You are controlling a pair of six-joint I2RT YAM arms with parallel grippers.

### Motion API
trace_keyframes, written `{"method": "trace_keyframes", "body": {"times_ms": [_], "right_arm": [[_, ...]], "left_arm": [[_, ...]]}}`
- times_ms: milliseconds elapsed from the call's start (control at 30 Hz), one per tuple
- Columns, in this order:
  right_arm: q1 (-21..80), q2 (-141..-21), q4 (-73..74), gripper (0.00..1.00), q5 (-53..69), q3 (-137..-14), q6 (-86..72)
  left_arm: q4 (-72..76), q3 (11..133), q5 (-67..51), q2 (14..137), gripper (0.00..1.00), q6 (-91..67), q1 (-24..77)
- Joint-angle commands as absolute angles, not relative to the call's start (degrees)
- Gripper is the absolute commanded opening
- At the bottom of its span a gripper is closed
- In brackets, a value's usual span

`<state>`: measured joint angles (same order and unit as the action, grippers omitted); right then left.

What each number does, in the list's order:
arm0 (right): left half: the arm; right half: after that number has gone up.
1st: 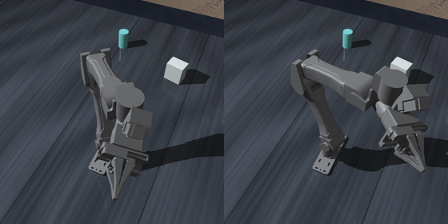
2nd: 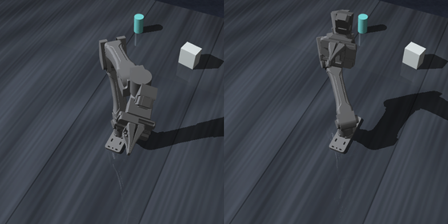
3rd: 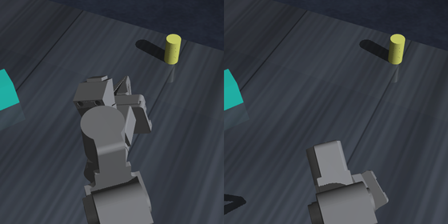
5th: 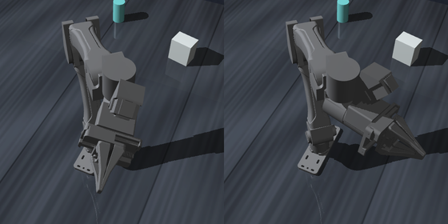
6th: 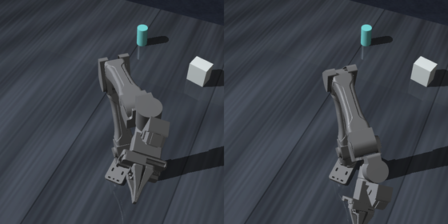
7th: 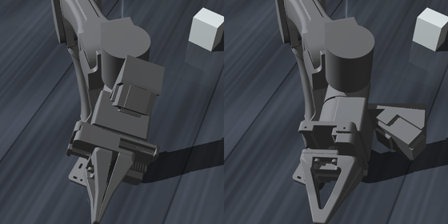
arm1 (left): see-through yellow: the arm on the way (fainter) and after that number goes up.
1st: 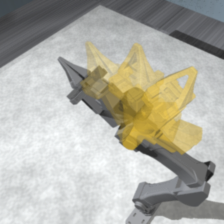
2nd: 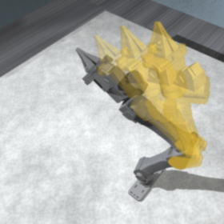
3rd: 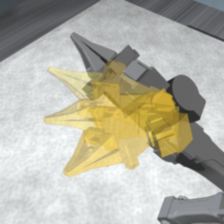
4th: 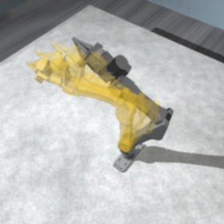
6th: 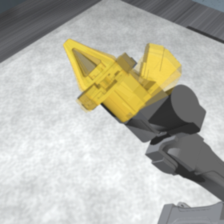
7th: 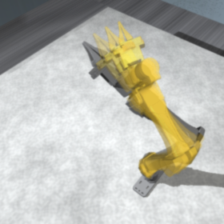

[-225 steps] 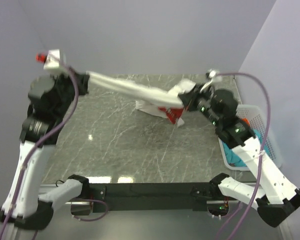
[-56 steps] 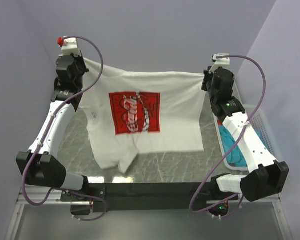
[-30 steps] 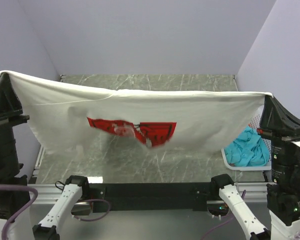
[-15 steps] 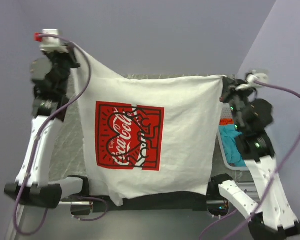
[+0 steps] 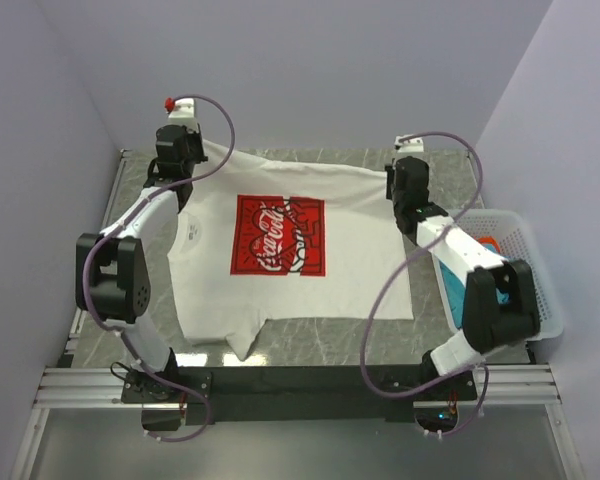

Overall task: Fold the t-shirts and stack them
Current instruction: Flatten the tshirt out

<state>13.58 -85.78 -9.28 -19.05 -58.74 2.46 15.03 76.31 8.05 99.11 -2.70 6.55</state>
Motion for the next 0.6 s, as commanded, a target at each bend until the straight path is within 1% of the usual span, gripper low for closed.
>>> {"method": "trace_keyframes", "body": {"times_ms": [0, 67, 333, 400, 433, 467, 500, 533, 567], "right_arm": [[12.83, -92.01, -15.56, 0.00, -22.32, -65.29, 4.22], [12.66, -95.52, -14.85, 0.00, -22.59, -66.70, 4.22], [11.87, -103.35, -12.32, 0.00, -25.13, -73.73, 3.52], [11.43, -105.99, -10.56, 0.00, -26.63, -76.88, 2.38], [10.99, -108.00, -8.46, 0.00, -27.33, -78.21, 1.85], [10.99, -108.89, -7.22, 0.04, -28.03, -79.44, 1.41], [10.73, -109.85, -5.64, 0.10, -29.43, -82.32, 0.62], [10.72, -111.34, -1.45, 0.18, -30.14, -84.09, 0.27], [10.72, -111.71, 1.55, 0.27, -30.67, -86.11, 0.09]], "left_arm": [[24.78, 78.04, 8.97, 101.42, 0.00, -3.52, 6.15], [25.22, 78.57, 9.05, 103.88, 0.00, -3.34, 6.15], [24.26, 83.67, 10.37, 111.08, 0.01, -5.09, 6.06], [21.98, 86.12, 10.28, 112.93, 0.03, -6.23, 5.98], [21.10, 87.96, 10.89, 114.68, 0.10, -6.76, 6.06], [20.40, 88.59, 11.33, 115.39, 0.16, -7.20, 5.98], [19.26, 89.12, 11.51, 115.75, 0.23, -8.08, 5.89], [18.73, 89.56, 12.04, 115.58, 0.37, -8.69, 5.80], [17.85, 89.56, 12.56, 114.97, 0.43, -9.57, 5.71]]}}
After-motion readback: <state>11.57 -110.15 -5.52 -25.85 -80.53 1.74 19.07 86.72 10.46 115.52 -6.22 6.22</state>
